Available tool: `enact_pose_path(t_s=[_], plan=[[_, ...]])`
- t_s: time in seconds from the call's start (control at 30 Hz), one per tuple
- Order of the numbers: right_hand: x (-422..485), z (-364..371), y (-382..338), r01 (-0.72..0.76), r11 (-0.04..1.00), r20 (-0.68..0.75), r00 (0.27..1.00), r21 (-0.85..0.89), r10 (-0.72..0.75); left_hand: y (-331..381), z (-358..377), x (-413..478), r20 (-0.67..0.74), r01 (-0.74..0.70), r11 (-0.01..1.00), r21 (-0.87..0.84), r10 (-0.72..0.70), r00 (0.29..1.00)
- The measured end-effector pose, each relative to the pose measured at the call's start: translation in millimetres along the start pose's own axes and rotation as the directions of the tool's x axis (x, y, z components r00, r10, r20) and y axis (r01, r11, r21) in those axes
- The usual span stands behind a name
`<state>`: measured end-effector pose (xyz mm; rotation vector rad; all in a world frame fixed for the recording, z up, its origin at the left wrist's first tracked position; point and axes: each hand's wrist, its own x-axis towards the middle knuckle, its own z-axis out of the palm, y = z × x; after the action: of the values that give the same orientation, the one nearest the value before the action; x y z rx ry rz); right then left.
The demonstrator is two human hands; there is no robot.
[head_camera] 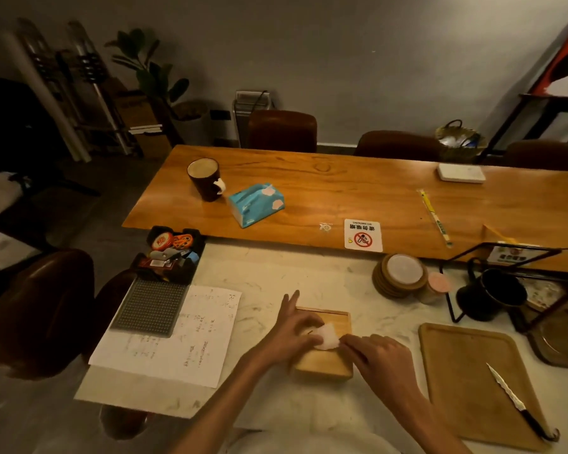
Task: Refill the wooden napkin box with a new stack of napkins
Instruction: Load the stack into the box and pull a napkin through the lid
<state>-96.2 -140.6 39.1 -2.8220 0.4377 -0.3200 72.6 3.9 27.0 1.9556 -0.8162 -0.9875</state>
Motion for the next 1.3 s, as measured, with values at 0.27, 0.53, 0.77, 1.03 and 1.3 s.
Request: enact_pose_path(t_s=[0.27,0.53,0.77,1.03,1.3], plan=[[31,10,13,-0.263,0.743,0.159,0.965,0.616,0.209,-5,-12,15,0.002,0.018,0.985,-0.170,-0.018,1.000],[33,27,13,-0.368,0.699,0.317,0.925,0.613,0.210,-6,-13,14,0.025,-0.013,0.983,-0.181,0.018,1.000],[26,31,18,-0.375,0.663,0.341,0.921,0.648,0.188,-17,-13,11,0.081,-0.043,0.995,-0.087,0.050,0.995],[23,38,23,-0.359,0.697,0.377,0.916,0.621,0.136,-17,-14,5,0.139,-0.084,0.996,0.008,0.082,0.987],[21,37,22,-0.309,0.705,0.317,0.940,0.638,0.125,-15,-18,6,0.162,-0.083,0.996,0.017,0.079,0.984]])
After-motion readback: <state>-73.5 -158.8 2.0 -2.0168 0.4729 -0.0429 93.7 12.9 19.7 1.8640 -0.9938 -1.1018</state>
